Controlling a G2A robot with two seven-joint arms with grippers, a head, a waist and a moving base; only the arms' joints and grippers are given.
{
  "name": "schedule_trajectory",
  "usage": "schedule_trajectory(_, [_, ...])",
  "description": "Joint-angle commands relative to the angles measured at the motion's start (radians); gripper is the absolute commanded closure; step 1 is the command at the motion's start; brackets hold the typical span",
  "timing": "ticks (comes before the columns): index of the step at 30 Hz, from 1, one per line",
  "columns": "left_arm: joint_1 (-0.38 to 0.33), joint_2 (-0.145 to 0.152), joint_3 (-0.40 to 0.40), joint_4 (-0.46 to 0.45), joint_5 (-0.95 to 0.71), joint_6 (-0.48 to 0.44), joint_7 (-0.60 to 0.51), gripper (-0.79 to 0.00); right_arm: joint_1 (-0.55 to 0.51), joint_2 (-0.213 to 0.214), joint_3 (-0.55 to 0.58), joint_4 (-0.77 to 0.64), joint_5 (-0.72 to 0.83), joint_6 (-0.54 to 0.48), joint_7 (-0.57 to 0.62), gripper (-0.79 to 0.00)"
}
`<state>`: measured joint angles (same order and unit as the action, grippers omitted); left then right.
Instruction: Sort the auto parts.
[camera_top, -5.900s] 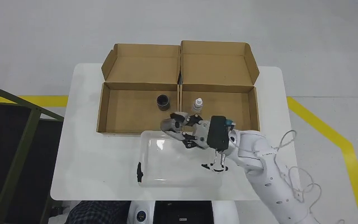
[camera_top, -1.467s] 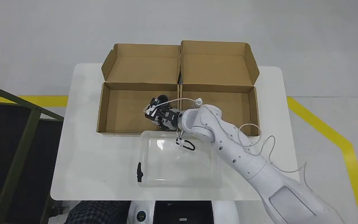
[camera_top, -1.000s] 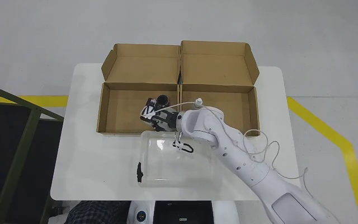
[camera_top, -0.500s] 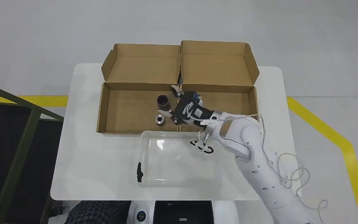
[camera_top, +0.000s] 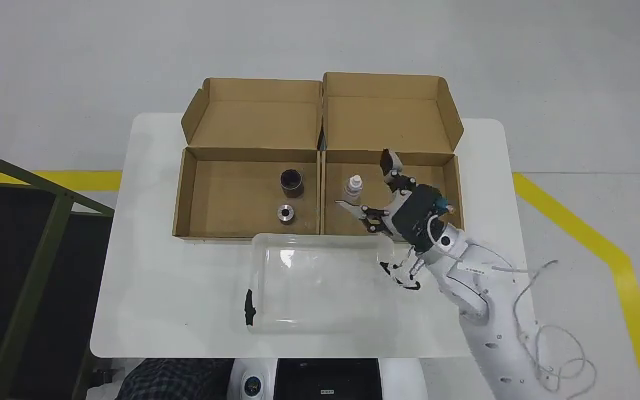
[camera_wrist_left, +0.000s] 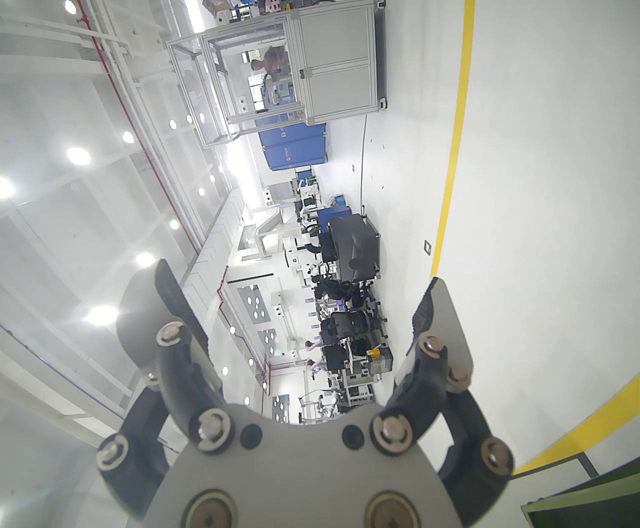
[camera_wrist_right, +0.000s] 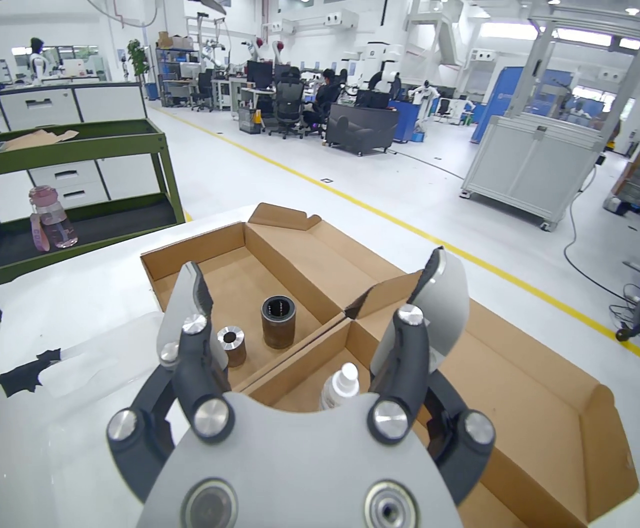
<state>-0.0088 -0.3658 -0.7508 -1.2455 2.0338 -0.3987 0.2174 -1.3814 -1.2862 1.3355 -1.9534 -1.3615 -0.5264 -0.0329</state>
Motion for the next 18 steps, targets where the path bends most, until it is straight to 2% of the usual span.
schedule_trajectory(1, [0.0,0.0,0.0,0.0,0.0,0.0,0.0,-0.785,-0.038,0.005,0.038,-0.008,-0.001,0.01,-0.017,-0.742])
schedule_trajectory(2, [0.0,0.0,0.0,0.0,0.0,0.0,0.0,-0.785,-0.055,0.008,0.056,-0.011,-0.002,0.015,-0.025,-0.785])
schedule_trajectory(8, [0.0,0.0,0.0,0.0,0.0,0.0,0.0,-0.785,-0.164,0.019,0.158,-0.032,-0.002,0.055,-0.084,-0.785])
schedule_trajectory(18, [0.0,0.0,0.0,0.0,0.0,0.0,0.0,-0.785,-0.308,0.031,0.265,-0.036,0.016,0.064,-0.195,-0.785])
